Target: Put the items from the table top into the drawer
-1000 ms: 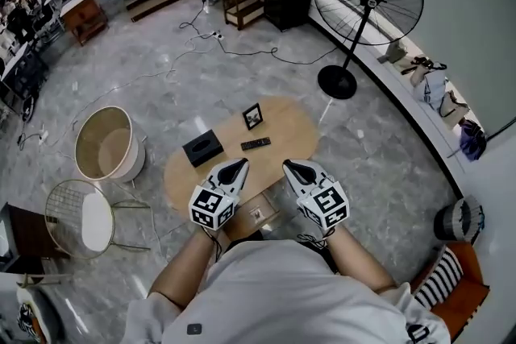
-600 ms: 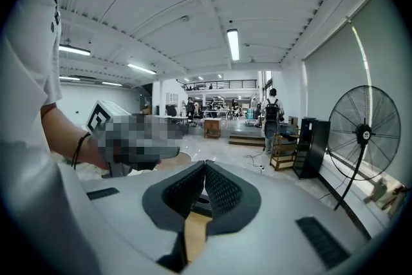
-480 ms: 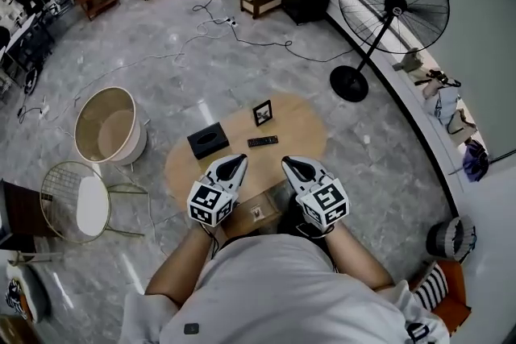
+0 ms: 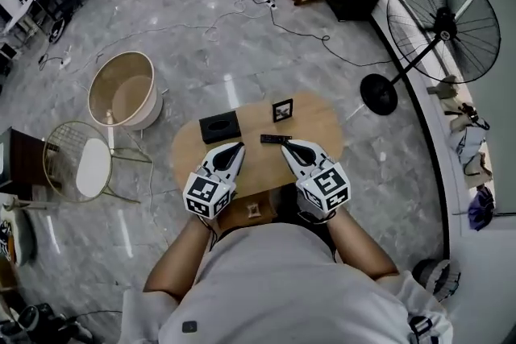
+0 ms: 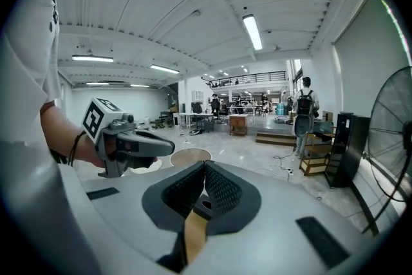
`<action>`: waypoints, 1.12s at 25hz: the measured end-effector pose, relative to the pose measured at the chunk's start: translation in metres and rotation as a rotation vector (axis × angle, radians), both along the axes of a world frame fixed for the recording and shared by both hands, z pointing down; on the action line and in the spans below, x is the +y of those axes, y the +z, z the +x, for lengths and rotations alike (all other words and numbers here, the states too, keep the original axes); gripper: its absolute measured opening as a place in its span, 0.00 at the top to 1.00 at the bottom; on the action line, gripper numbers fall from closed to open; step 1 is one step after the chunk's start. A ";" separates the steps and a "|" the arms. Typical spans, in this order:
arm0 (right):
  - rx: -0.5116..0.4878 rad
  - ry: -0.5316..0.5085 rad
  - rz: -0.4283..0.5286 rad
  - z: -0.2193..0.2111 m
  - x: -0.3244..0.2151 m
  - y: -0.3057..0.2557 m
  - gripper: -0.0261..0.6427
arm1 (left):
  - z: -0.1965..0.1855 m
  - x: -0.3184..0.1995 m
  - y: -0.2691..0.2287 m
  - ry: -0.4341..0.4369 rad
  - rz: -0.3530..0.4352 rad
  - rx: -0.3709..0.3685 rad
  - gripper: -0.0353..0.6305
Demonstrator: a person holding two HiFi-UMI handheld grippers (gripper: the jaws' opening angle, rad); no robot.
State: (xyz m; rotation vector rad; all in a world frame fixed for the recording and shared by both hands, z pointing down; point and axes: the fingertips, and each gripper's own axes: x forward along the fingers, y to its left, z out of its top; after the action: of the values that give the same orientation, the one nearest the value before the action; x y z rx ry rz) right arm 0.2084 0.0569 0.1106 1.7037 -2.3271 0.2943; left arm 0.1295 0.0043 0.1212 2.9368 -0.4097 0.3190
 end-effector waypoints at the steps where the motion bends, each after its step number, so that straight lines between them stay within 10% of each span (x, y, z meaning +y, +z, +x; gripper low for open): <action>1: -0.005 -0.030 -0.006 0.006 -0.007 0.000 0.92 | 0.006 -0.006 0.001 -0.028 -0.009 -0.003 0.93; 16: -0.020 -0.427 -0.150 0.053 -0.087 0.062 0.92 | 0.049 -0.054 0.043 -0.328 -0.096 -0.091 0.93; 28: 0.038 -0.520 -0.343 0.056 -0.135 0.247 0.91 | 0.041 -0.093 0.186 -0.343 -0.185 -0.189 0.93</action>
State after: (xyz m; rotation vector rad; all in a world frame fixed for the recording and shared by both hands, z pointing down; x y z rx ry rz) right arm 0.2646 -0.0782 0.3574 0.9047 -2.4135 0.5119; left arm 0.1704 -0.0884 0.3070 2.6043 -0.8462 0.5530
